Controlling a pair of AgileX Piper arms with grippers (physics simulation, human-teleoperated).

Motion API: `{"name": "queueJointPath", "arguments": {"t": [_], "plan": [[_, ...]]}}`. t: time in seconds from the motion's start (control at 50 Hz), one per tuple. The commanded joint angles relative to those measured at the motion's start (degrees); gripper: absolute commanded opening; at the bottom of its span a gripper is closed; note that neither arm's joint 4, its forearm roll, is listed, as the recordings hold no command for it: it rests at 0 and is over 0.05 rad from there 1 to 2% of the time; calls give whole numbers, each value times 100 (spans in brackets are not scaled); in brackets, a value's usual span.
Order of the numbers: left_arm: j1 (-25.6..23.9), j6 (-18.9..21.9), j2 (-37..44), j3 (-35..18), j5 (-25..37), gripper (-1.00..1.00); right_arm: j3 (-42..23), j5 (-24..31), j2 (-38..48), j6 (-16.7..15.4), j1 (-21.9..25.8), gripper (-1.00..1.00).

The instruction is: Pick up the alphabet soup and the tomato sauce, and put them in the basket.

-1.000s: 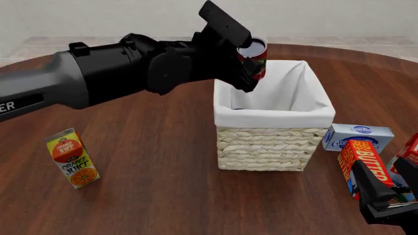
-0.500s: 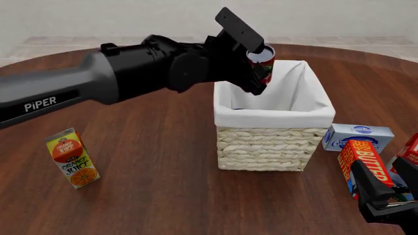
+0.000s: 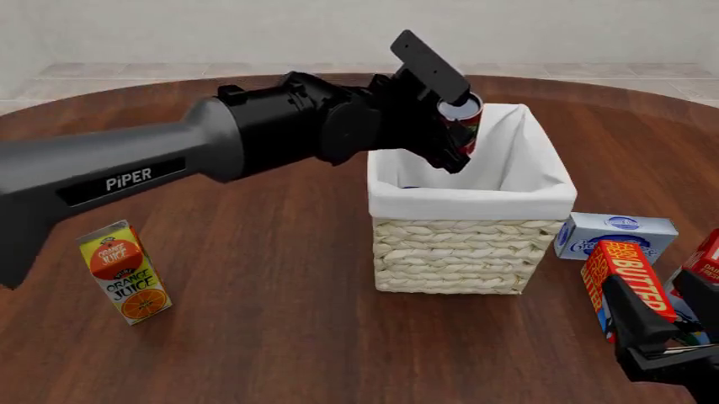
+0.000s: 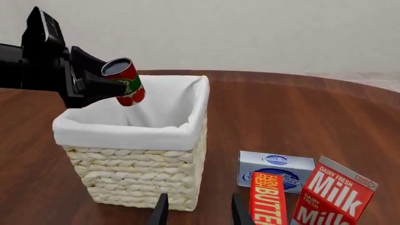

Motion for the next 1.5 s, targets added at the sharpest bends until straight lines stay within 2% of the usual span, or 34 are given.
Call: {"name": "queueJointPath", "arguments": {"t": [0.02, 0.34, 0.36, 1.04, 1.5], "plan": [[-2, 82, 221, -187, 2, -100, 0, -20, 37, 19, 0, 100], [20, 71, 483, -342, -31, -100, 1, -50, 92, 49, 19, 100], [21, 63, 492, -340, -35, 100, 1, -51, 94, 52, 21, 100], [125, 151, 395, -242, -114, 100, 1, -50, 90, 48, 63, 100], [42, 208, -77, -212, 16, 100, 0, -22, 34, 21, 111, 100]]}}
